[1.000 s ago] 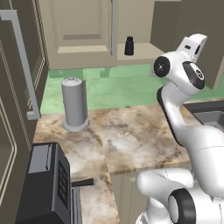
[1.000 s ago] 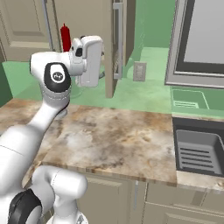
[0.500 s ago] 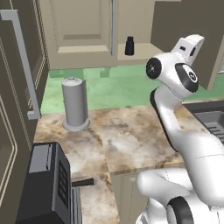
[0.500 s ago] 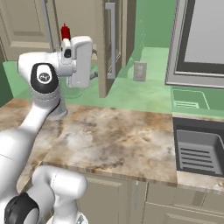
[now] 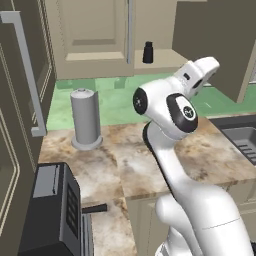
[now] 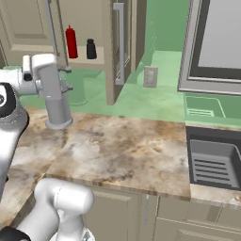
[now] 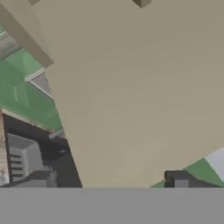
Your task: Move the ketchup and shaker from the cabinet to the dining counter.
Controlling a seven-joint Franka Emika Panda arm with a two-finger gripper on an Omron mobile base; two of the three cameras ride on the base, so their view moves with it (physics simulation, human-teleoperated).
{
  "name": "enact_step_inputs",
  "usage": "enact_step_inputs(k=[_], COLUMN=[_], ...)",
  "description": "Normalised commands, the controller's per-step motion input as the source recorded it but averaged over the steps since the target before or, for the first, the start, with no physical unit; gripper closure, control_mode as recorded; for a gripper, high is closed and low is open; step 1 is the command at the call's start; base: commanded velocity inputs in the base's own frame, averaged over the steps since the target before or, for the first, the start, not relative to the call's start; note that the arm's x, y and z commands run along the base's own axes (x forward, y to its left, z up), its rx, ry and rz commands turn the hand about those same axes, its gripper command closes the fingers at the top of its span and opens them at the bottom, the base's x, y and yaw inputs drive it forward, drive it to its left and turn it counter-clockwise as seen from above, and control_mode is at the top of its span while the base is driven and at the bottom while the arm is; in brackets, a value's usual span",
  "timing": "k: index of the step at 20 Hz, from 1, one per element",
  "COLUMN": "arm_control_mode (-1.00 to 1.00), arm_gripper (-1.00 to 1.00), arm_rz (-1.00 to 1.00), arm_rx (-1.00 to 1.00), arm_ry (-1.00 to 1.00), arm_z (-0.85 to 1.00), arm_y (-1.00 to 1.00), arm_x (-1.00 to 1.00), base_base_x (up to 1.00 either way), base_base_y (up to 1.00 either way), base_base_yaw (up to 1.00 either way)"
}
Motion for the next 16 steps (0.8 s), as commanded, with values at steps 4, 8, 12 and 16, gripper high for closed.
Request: enact_step_inputs(k=[4,8,12,16], arm_control_mode=[-1.00,-1.00,-1.00,-1.00], arm_gripper=[-1.00,-1.00,-1.00,-1.00], arm_rz=[-0.01,0.00,0.02,0.01], arm_rx=[0.30,0.34,0.34,0.20], arm_ry=[-0.35,-0.36,-0.29,-0.14], arm_z=[-0.03,0.00,0.00,0.02], arm_y=[0.56,0.52,0.38,0.24], arm_x=[-0.26,-0.03,0.00,0.00], base_base_x=[0.00,0.00,0.00,0.00], base_base_y=[0.00,0.00,0.00,0.00], base_base_yaw=[0.00,0.00,0.00,0.00])
